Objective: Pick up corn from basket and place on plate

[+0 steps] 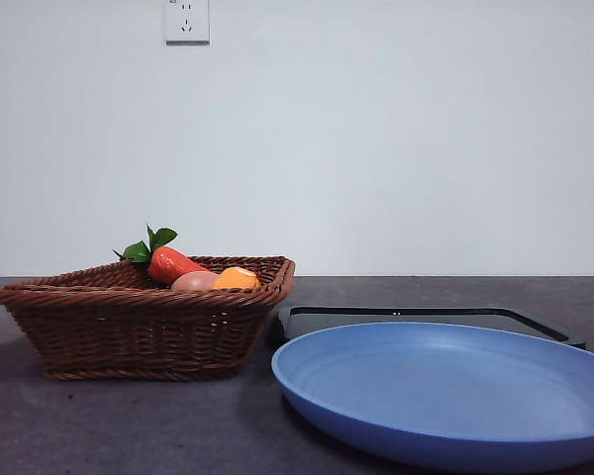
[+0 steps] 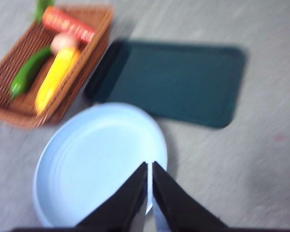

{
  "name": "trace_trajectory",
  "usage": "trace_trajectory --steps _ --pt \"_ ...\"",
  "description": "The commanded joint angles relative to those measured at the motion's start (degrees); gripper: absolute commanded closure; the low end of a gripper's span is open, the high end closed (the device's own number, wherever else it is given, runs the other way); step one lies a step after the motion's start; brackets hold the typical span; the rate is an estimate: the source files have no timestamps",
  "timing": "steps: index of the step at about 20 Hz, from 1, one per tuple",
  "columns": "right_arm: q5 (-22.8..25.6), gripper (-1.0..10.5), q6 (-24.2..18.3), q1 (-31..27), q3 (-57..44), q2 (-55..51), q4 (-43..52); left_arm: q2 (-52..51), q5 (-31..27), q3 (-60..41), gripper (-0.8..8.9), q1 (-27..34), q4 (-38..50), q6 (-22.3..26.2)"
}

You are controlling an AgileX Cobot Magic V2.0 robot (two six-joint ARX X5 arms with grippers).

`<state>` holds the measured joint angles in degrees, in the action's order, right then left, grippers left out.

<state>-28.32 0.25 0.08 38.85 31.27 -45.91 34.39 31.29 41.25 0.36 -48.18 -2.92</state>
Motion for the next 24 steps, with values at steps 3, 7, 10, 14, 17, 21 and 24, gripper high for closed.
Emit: trace_trajectory --steps 3,7,10,14,17,21,24 --pt "-0.2 9.4 -1.3 1.3 1.0 2.1 0.4 1.5 0.3 1.0 8.01 -0.9 0.2 2.2" --pt "-0.2 7.2 -0.2 1.3 1.0 2.6 1.3 1.5 0.3 1.0 6.14 -0.9 0.6 2.2" --pt "-0.2 6.8 1.9 1.3 1.0 4.9 3.1 1.6 0.3 1.0 4.57 -0.9 1.4 1.5" --pt "-0.7 6.8 2.4 1.7 1.0 11.4 3.7 1.5 0.3 1.0 4.57 -0.9 1.5 0.7" --pt "-0.8 6.8 2.5 3.9 1.0 19.0 5.6 1.5 0.3 1.0 4.58 -0.9 1.5 0.7" --pt "-0.8 6.8 2.5 6.4 1.0 30.1 9.7 1.5 0.3 1.0 4.58 -0.9 1.4 0.7" --pt "-0.7 6.8 2.5 7.3 1.0 37.1 12.2 1.5 0.3 1.0 4.59 -0.9 1.4 0.7"
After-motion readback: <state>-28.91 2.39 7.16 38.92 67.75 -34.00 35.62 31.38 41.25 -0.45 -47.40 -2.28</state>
